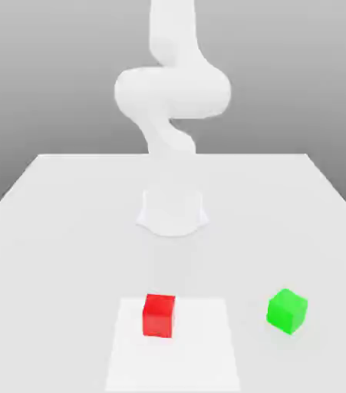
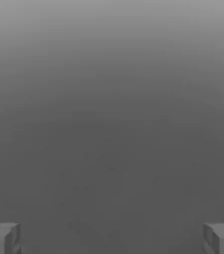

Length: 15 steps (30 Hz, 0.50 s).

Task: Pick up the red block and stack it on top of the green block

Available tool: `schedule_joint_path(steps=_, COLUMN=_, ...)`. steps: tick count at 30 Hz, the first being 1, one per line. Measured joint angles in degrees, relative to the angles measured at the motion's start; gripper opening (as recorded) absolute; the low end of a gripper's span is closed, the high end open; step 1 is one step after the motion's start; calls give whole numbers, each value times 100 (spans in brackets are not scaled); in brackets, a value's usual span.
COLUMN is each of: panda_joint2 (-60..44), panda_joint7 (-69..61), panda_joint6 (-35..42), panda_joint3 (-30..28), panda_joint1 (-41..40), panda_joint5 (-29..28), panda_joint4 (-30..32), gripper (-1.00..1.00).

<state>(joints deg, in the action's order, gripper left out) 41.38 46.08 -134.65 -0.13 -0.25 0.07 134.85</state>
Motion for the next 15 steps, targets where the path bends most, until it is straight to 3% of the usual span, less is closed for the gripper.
schedule_joint_path(steps=15, panda_joint2=-3224, panda_joint7=204, panda_joint6=-2031, panda_joint3=-79, panda_joint1=-172, panda_joint5=9, panda_joint4=2086, gripper=0)
